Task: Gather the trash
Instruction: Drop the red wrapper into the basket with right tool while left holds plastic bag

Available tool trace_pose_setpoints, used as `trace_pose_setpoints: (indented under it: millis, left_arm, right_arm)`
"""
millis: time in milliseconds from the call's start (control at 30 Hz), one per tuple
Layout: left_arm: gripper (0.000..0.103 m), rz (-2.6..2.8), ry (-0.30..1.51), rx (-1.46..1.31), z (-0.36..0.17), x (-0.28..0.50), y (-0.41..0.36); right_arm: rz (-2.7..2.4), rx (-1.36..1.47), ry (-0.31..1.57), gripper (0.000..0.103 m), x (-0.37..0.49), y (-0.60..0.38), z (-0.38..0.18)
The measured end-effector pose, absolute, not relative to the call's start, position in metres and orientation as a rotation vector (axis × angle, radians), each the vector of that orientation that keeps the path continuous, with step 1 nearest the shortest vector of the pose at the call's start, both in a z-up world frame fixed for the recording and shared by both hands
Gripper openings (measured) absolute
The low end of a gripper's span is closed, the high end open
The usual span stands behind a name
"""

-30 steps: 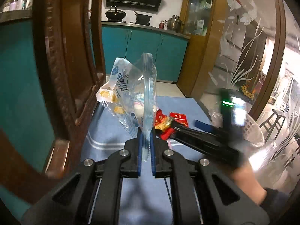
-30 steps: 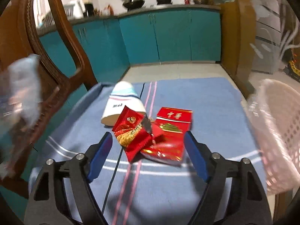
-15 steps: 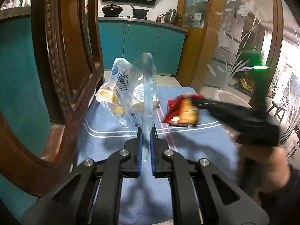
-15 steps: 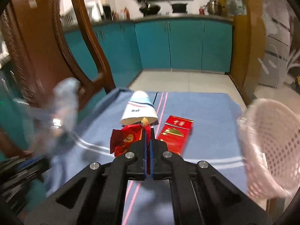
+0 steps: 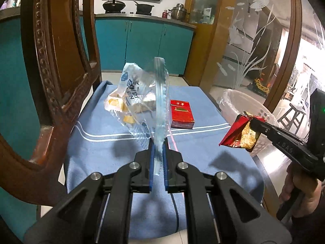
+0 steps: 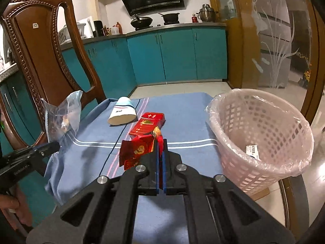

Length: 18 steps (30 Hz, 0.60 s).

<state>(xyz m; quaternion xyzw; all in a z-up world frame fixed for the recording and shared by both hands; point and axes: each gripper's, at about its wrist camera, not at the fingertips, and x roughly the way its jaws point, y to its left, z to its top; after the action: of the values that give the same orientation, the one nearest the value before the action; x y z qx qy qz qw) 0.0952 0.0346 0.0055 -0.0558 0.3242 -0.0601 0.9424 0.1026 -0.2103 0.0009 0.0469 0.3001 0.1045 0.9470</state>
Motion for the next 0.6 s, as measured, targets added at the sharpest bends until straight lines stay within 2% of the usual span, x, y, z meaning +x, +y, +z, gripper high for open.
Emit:
trace_pose_setpoints:
  millis: [600]
  left_arm:
    - [0.008, -0.115, 0.683, -0.096, 0.0007, 0.0960, 0.0343]
  right_arm:
    - [0.223, 0.065, 0.586, 0.003, 0.1021, -0.2091, 0.0029]
